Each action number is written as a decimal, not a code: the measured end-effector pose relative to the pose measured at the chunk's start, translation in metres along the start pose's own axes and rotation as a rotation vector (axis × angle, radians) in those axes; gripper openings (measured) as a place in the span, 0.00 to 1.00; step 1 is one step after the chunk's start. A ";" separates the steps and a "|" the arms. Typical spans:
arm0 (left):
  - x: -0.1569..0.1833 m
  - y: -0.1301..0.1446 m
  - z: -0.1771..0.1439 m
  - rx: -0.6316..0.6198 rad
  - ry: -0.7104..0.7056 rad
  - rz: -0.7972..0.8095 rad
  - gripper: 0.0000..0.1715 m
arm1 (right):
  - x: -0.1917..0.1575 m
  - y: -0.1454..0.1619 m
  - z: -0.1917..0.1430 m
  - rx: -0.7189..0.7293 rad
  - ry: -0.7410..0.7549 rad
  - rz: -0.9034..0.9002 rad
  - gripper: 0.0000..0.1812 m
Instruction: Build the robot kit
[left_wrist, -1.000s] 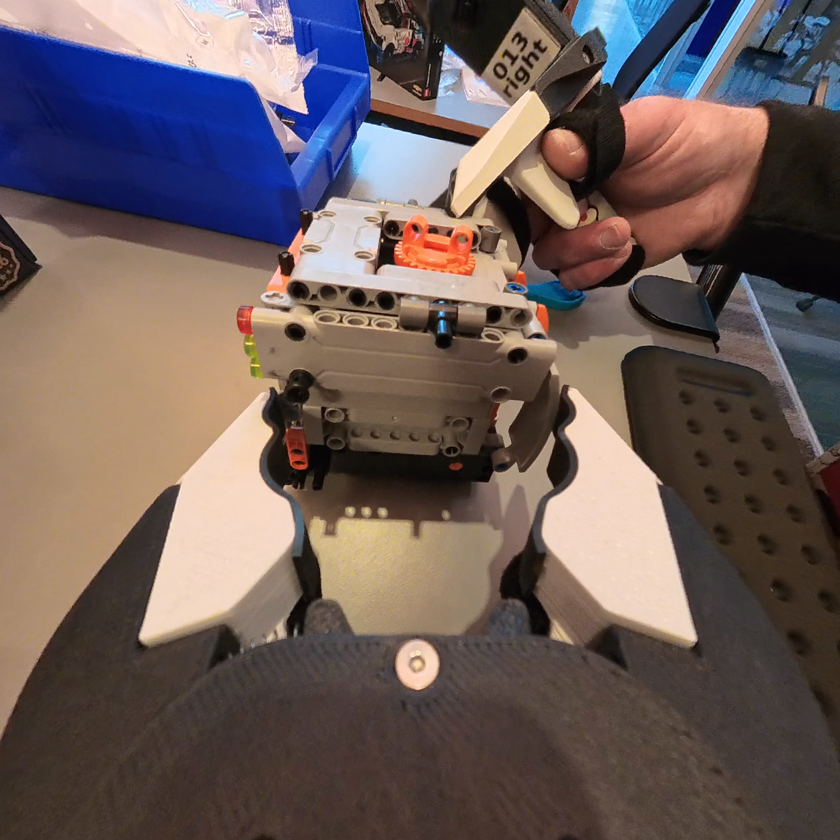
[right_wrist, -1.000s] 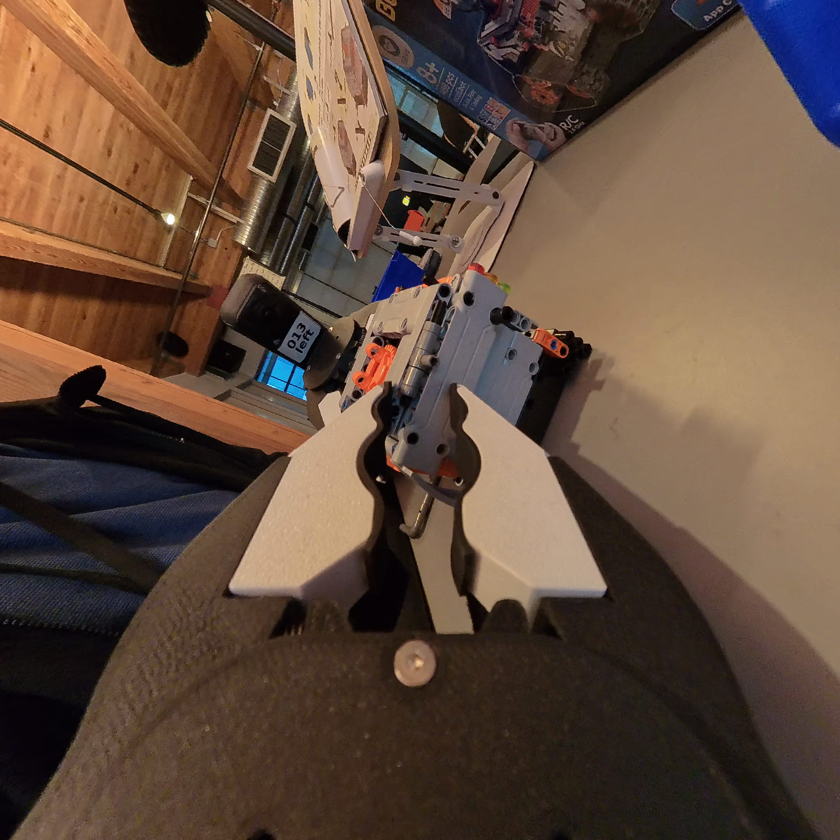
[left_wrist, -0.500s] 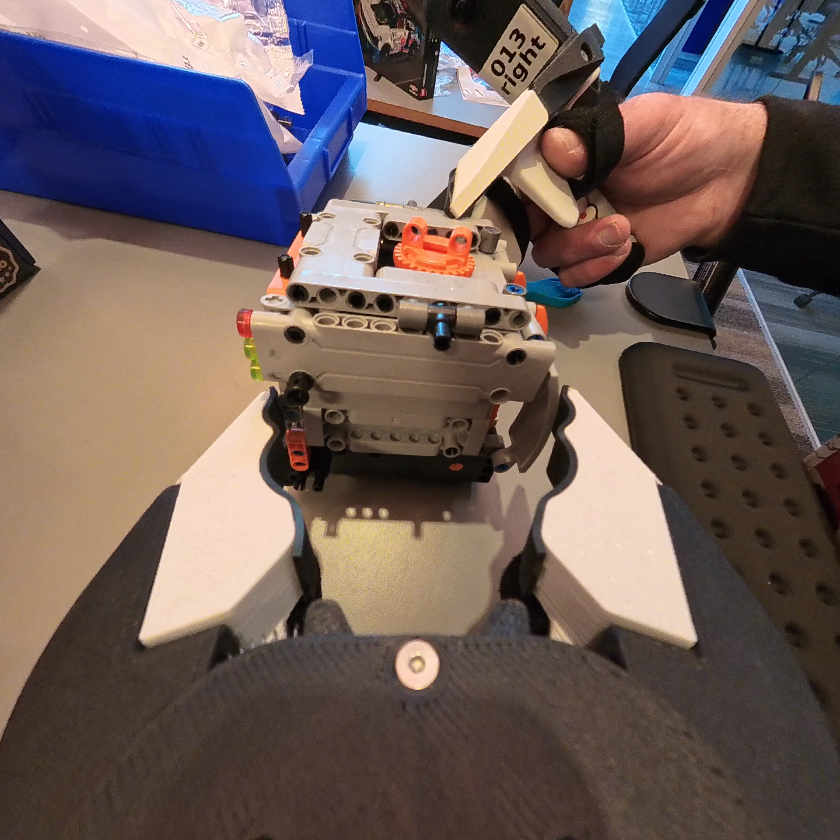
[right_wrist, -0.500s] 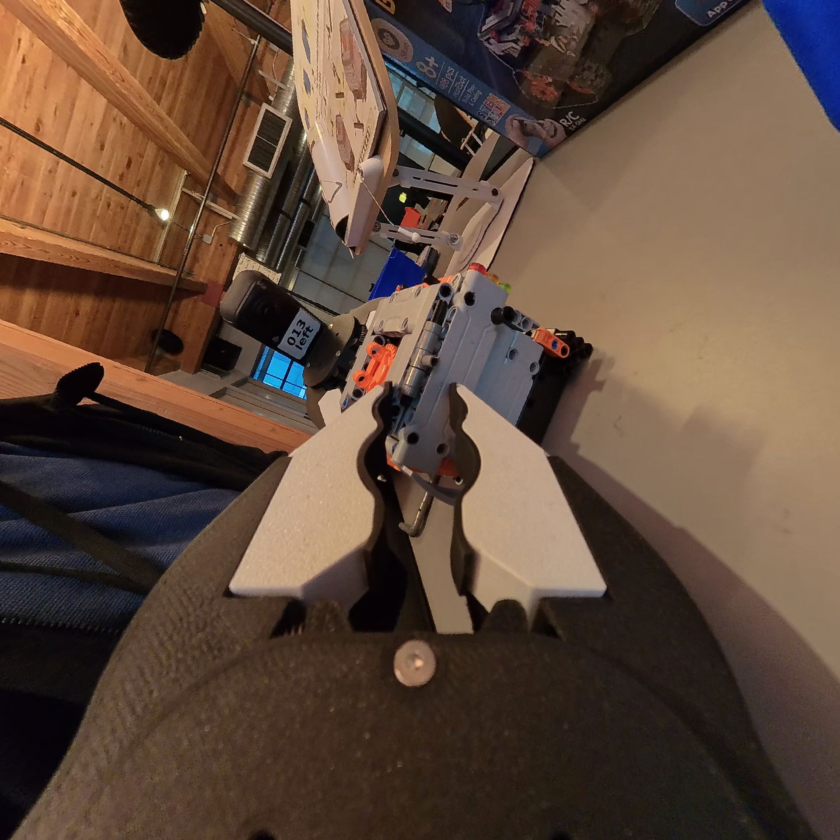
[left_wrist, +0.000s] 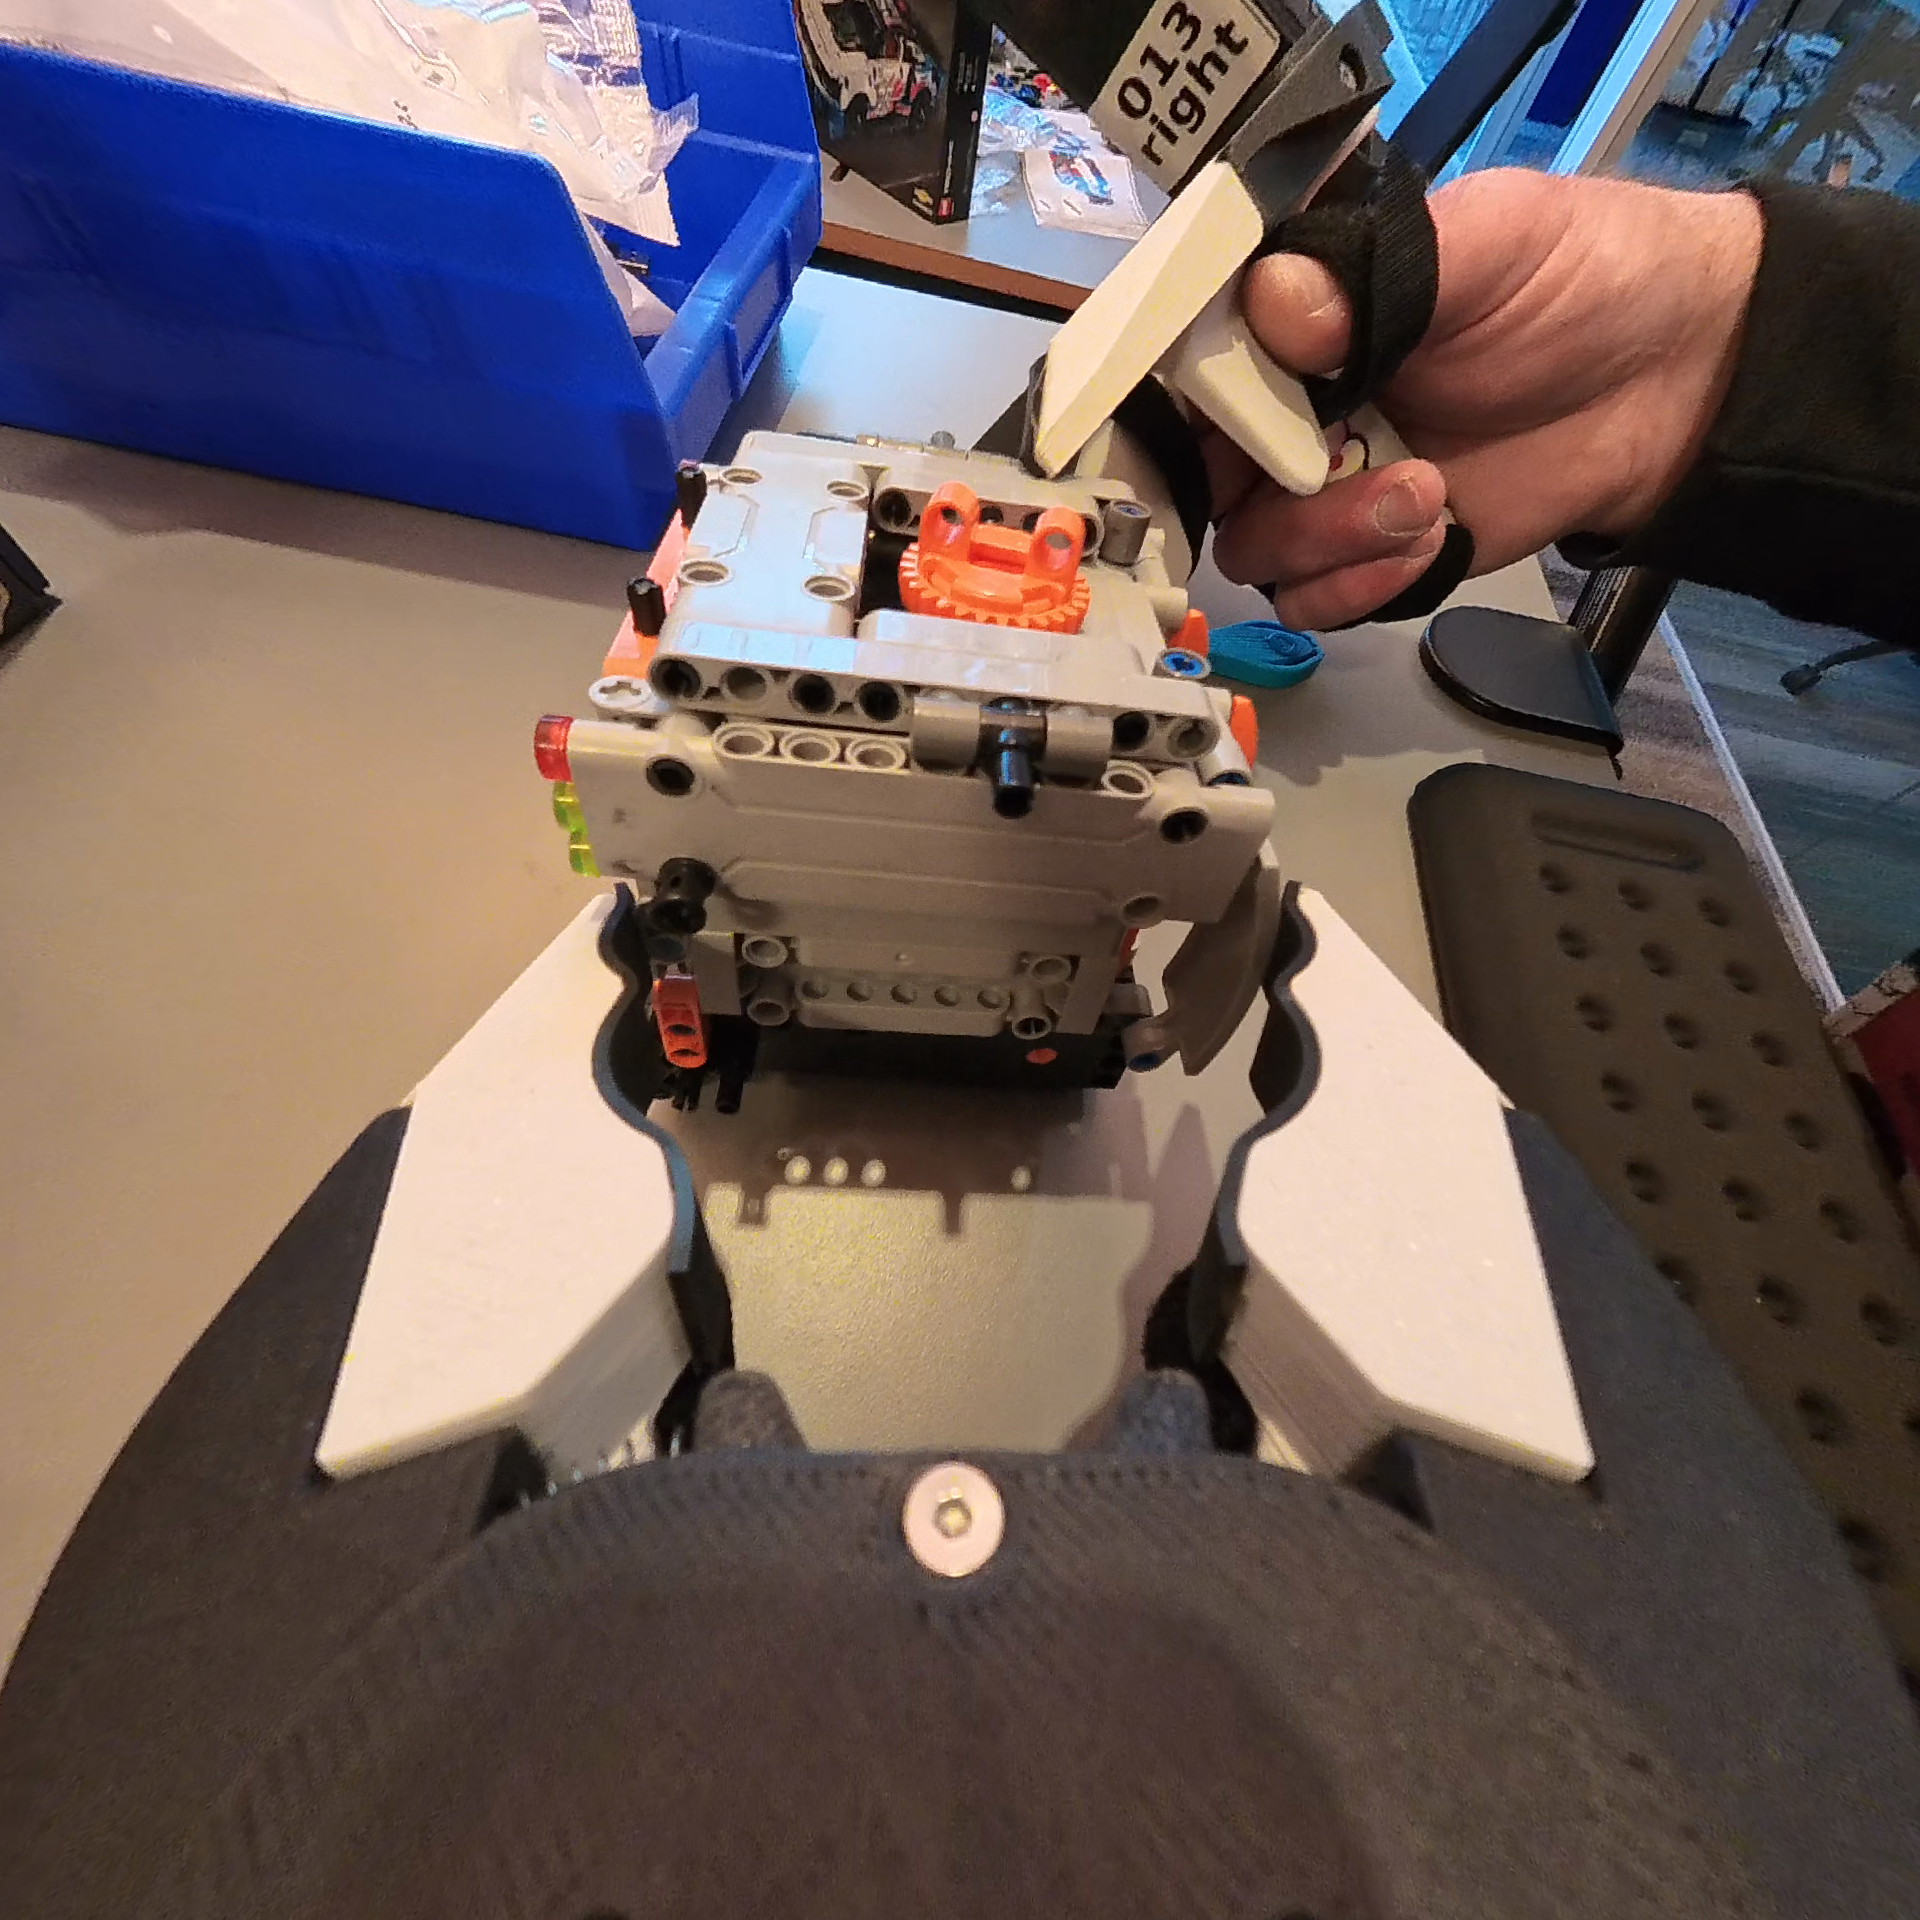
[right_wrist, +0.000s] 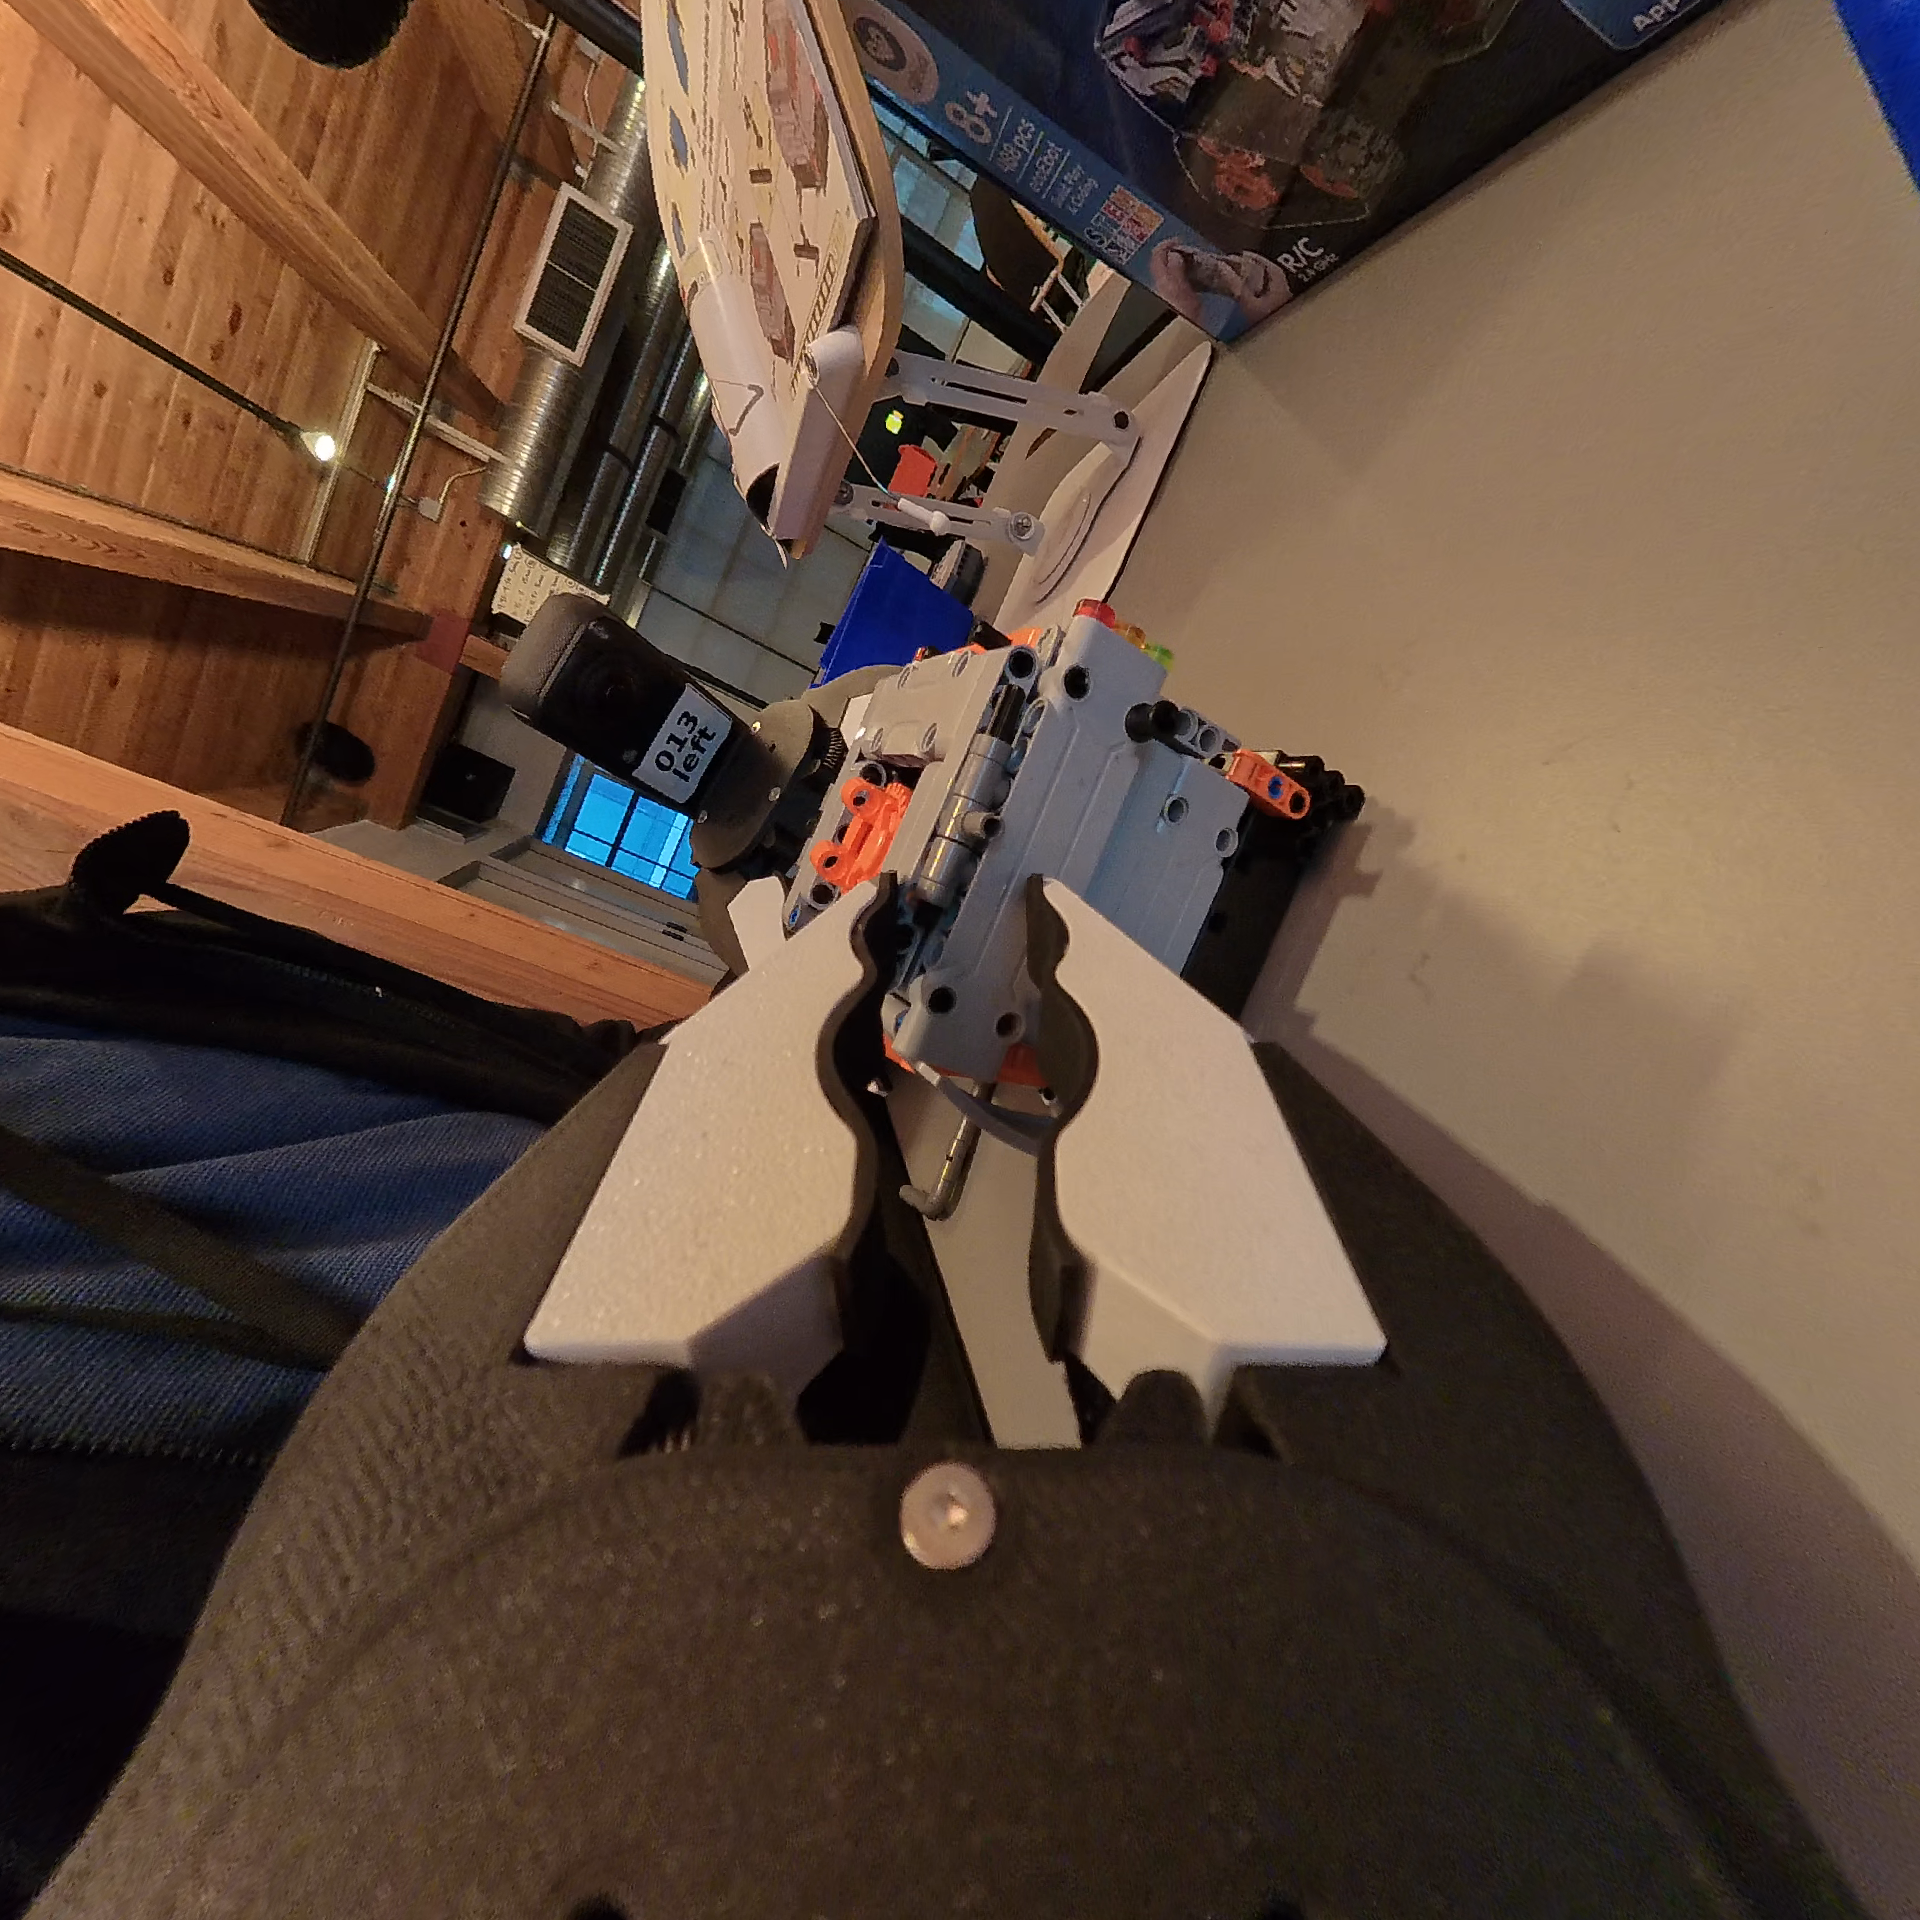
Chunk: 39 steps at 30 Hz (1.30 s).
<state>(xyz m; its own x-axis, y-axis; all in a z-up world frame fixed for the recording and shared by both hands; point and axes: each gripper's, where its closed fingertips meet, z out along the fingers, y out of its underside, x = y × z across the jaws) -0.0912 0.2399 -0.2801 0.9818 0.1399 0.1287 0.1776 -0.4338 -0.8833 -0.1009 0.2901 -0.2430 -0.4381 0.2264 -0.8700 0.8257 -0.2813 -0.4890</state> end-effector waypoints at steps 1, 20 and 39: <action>0.000 0.000 0.000 -0.002 0.001 0.001 0.67 | 0.000 0.000 0.000 -0.001 0.000 0.000 0.12; -0.004 0.030 -0.024 -0.094 0.122 0.044 0.68 | -0.037 0.019 0.038 0.000 0.180 -0.257 0.06; -0.009 0.041 -0.030 -0.104 0.136 0.061 0.68 | -0.044 0.019 0.053 -0.011 0.185 -0.346 0.05</action>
<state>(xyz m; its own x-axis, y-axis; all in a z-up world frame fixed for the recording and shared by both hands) -0.0904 0.1942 -0.3036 0.9897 -0.0078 0.1427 0.1170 -0.5289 -0.8406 -0.0847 0.2251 -0.2171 -0.6203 0.4706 -0.6275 0.6449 -0.1495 -0.7495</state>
